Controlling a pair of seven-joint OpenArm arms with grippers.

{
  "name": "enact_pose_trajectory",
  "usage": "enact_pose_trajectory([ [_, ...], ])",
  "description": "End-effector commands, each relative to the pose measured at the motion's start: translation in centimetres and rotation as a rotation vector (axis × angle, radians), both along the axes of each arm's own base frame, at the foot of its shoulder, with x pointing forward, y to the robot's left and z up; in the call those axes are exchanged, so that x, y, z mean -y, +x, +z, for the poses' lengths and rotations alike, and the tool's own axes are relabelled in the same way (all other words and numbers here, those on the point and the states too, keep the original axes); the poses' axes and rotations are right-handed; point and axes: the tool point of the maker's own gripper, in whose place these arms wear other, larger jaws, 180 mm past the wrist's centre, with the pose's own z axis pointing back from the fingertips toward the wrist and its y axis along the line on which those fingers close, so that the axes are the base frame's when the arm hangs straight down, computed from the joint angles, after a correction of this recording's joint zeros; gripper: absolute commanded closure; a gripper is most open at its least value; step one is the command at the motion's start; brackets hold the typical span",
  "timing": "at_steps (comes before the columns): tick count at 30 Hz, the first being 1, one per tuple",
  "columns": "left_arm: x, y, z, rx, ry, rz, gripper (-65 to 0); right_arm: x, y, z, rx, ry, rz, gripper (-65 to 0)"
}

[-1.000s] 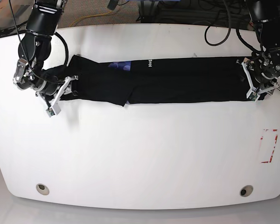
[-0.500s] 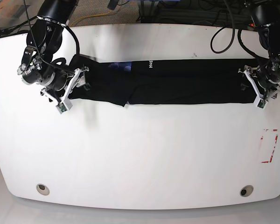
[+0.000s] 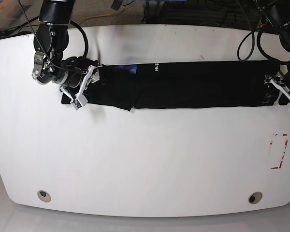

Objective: Fold the T-shirt properly
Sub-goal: 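Release the fold and regrasp the folded strip ends with both grippers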

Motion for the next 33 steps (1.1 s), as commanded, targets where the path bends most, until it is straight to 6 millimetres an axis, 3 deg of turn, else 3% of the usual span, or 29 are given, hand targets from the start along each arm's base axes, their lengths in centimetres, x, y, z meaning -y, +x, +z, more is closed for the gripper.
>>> enact_pose_trajectory([
  [1,-1.7,0.1,1.8,0.042,-0.014,0.033,-49.0,0.2,-0.2,-0.5,-0.019,-0.021,0.019,-44.5],
  [8,-3.3,-1.0,1.1,0.02,-0.086,0.082,-50.4,-0.3,-0.3,-0.6,-0.022,-0.014,0.024,-44.5],
  [18,-4.9,-3.7,-3.1,-0.08,-0.169,0.154,-50.4,-0.5,-0.4,-0.6,-0.021,-0.011,0.026,-44.5],
  [24,-3.6,-4.0,-5.8,-0.129,-0.226,0.144,-50.3,-0.4,-0.3,-0.5,-0.019,-0.011,0.025,-44.5],
  [33,-2.1,-3.9,-6.9,-0.155,-0.236,0.104,-50.0,-0.4,-0.2,-0.4,-0.014,-0.009,0.022,-44.4],
])
